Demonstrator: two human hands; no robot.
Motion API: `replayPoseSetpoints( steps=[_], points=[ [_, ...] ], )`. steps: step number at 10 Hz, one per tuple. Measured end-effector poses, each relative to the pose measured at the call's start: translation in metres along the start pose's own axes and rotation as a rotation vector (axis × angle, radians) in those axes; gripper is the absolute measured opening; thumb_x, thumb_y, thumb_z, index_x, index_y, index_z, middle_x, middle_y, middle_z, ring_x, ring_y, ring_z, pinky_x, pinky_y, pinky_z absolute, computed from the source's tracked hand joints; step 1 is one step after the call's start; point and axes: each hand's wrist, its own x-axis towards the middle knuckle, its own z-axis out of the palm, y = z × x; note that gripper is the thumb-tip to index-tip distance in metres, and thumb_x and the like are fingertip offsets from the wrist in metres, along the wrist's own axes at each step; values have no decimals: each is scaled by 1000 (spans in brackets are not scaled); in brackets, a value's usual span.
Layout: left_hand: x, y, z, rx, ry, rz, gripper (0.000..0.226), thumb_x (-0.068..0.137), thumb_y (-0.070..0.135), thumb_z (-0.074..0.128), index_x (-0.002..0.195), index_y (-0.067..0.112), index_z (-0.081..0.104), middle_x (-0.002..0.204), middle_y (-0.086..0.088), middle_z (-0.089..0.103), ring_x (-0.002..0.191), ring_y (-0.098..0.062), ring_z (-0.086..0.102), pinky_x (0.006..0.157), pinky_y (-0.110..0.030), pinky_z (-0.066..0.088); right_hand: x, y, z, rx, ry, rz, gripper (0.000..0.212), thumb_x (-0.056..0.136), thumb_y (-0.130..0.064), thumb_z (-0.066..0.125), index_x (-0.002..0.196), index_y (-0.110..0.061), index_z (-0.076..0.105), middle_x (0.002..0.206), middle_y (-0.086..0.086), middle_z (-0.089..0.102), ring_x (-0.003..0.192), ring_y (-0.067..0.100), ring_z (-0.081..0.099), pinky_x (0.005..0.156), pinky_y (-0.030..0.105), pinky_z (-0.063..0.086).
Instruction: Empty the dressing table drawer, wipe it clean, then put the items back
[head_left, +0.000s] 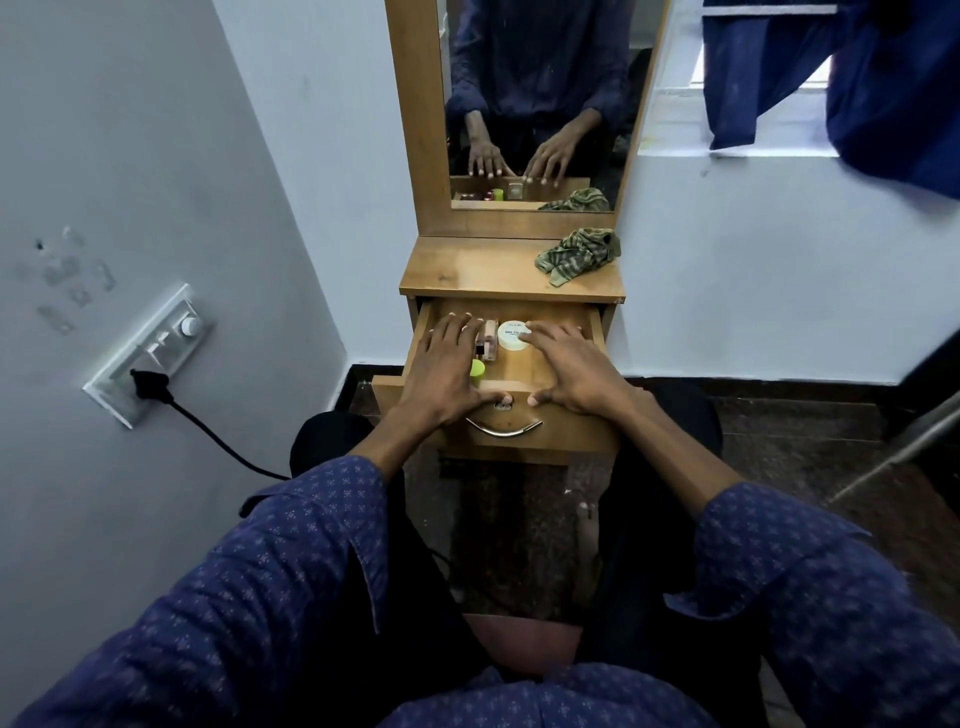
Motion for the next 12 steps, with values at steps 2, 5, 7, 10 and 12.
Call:
replayPoseSetpoints(
  steps=[2, 5, 7, 10, 12],
  points=[
    [24, -1, 7, 44, -55, -15, 113, 83, 73, 70, 166, 15, 19, 174, -6, 19, 163, -26, 9, 130, -47, 8, 21, 6, 1, -49, 36, -17, 111, 81, -30, 88, 166, -24, 16, 175, -5, 2, 161, 29, 0, 123, 59, 20],
    [96, -22, 26, 196, -79, 139, 112, 94, 78, 47, 167, 7, 1, 176, -14, -3, 162, -30, -13, 132, -52, -2, 83, 30, 9, -46, 36, -54, 108, 92, -20, 75, 167, -19, -3, 174, -2, -15, 158, 25, -21, 128, 47, -5],
    [139, -34, 42, 302, 35, 251, 104, 99, 76, 25, 166, 1, 2, 175, -19, -4, 162, -33, -10, 131, -55, 4, 122, 47, 9, -70, 76, -125, 95, 97, -14, 63, 167, -14, -3, 174, 3, -11, 159, 23, -20, 131, 44, -1],
    [197, -42, 58, 340, -128, 140, 118, 91, 76, 42, 164, -5, -1, 172, -28, -7, 161, -44, -7, 127, -64, 4, 162, 51, 27, 71, 194, 111, 105, 76, 10, 61, 166, -5, 9, 175, 9, 2, 161, 26, -5, 128, 49, 19],
    [198, -30, 13, 279, -328, 79, 106, 95, 61, 54, 163, -7, 9, 171, -30, 7, 160, -46, 5, 126, -63, 13, 170, 20, -15, 15, -47, 172, 84, 86, -14, 43, 164, 0, 15, 173, 18, 7, 161, 35, 0, 129, 53, 12]
  ],
)
